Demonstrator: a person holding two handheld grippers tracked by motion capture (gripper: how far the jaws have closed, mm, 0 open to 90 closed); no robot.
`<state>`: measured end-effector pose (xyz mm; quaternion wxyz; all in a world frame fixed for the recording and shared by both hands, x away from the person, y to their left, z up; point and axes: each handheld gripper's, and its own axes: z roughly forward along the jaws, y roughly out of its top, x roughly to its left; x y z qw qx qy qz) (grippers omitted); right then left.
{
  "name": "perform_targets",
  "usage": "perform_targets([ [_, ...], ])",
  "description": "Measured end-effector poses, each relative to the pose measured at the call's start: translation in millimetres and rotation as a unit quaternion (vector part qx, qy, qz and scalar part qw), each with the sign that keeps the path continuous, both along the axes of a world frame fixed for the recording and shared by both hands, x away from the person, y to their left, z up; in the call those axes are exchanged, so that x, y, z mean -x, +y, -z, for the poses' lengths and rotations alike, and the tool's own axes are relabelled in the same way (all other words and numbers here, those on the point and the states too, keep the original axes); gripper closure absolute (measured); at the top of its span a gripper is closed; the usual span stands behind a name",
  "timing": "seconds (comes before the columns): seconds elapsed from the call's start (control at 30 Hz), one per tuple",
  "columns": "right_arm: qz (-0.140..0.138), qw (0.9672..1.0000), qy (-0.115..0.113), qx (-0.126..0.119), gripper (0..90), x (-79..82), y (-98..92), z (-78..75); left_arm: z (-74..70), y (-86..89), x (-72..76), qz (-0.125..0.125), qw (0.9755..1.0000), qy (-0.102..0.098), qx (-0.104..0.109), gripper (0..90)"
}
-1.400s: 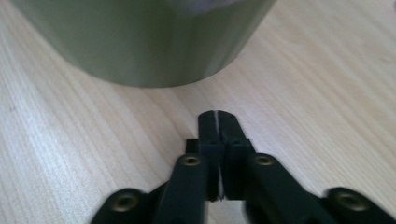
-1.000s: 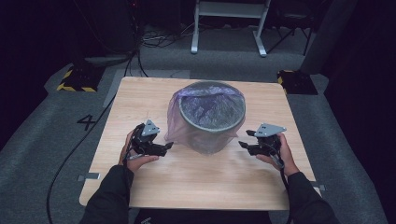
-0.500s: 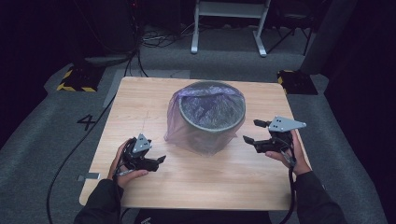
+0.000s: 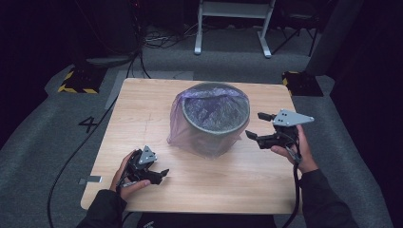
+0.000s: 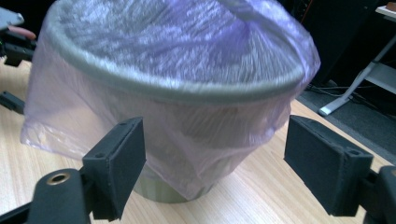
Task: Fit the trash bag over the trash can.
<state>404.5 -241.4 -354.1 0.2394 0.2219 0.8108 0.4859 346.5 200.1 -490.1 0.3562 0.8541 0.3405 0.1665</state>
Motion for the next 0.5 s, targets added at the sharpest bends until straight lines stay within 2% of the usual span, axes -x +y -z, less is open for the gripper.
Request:
perform_targets([
  [0.37, 0.004, 0.9999, -0.008, 0.008, 20.3, -4.2, 7.1, -17.7, 9.4, 2.9, 4.5, -0.009, 0.9998, 0.012, -0.009, 15.7],
  [0.5, 0.005, 0.9999, -0.011, 0.008, 20.3, -5.9, 10.4, -23.9, 11.1, 4.2, 5.6, -0.012, 0.9998, 0.016, -0.002, 15.6],
])
